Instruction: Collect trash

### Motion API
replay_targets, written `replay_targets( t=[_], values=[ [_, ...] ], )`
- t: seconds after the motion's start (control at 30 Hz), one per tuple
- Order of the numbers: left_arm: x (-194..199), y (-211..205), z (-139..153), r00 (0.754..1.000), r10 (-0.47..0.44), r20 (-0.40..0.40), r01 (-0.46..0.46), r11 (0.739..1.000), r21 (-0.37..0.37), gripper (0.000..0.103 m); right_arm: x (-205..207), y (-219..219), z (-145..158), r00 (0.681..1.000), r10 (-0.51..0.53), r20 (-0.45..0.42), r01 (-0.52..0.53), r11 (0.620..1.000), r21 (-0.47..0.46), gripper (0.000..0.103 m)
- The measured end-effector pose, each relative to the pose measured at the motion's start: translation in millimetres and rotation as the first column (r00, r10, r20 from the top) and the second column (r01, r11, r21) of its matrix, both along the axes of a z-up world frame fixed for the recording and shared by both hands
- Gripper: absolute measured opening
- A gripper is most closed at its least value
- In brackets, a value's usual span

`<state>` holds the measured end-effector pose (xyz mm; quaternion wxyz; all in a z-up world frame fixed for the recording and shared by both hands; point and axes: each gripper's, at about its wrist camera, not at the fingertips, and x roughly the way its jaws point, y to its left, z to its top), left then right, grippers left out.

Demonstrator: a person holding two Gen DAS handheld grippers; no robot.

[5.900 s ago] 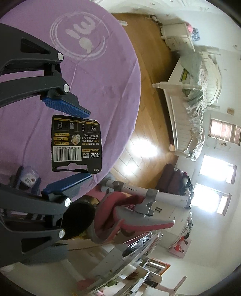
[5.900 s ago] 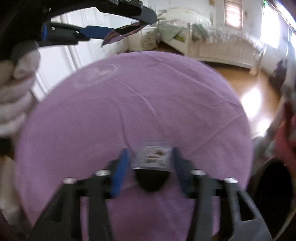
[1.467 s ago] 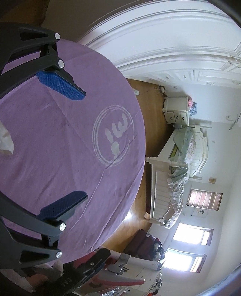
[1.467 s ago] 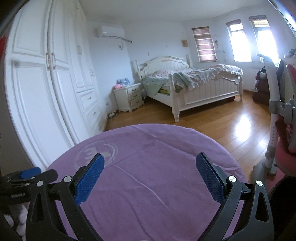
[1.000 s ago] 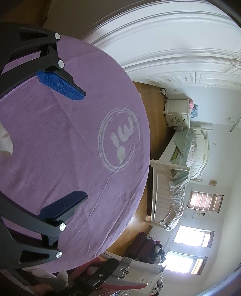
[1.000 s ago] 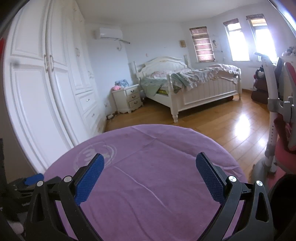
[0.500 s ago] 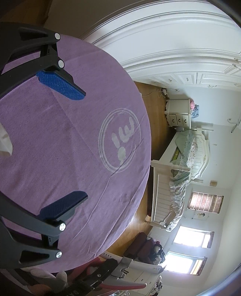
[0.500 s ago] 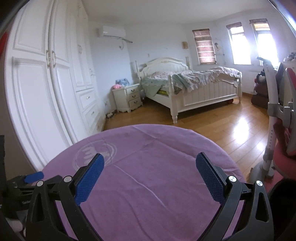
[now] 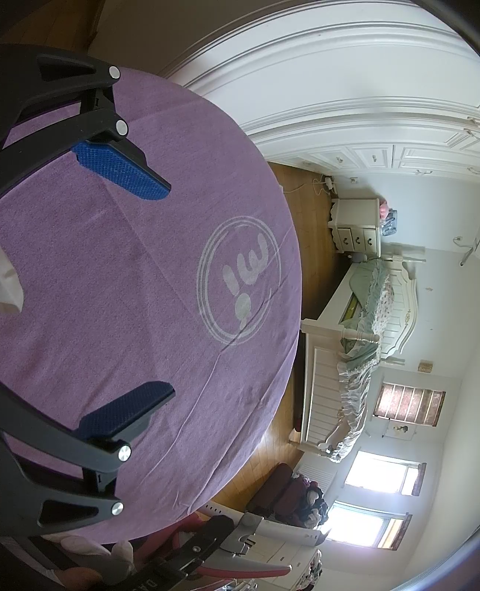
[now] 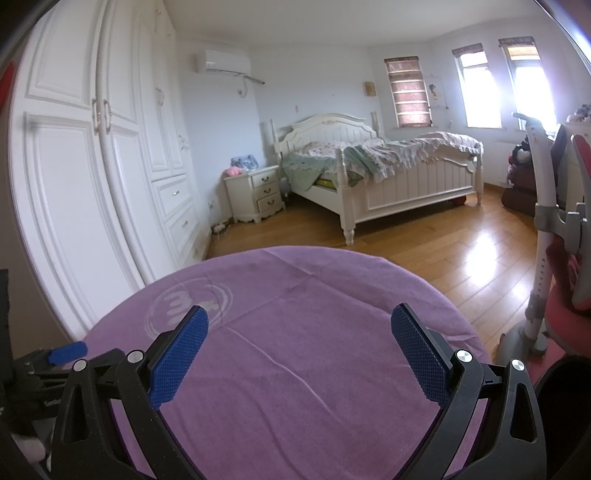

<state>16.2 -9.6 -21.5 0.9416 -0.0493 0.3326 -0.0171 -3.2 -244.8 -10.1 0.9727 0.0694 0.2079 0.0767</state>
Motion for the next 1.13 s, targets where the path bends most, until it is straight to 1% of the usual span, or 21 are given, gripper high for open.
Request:
replay_targets(
  t=[0.87, 1.13],
  values=[
    [-0.3, -3.5, 0.9, 1.000, 0.002, 0.006, -0.002, 1.000, 0.000, 0.098, 0.2, 1.2, 1.2, 1.000, -0.001, -0.002, 0.001, 1.000, 0.000, 0.098],
    [-0.6, -0.5, 0.3, 1.000, 0.005, -0.002, -0.005, 1.000, -0.021, 0.098, 0.4, 0.6, 1.8, 1.000, 0.000, -0.002, 0.000, 1.000, -0.002, 0.098]
  ],
)
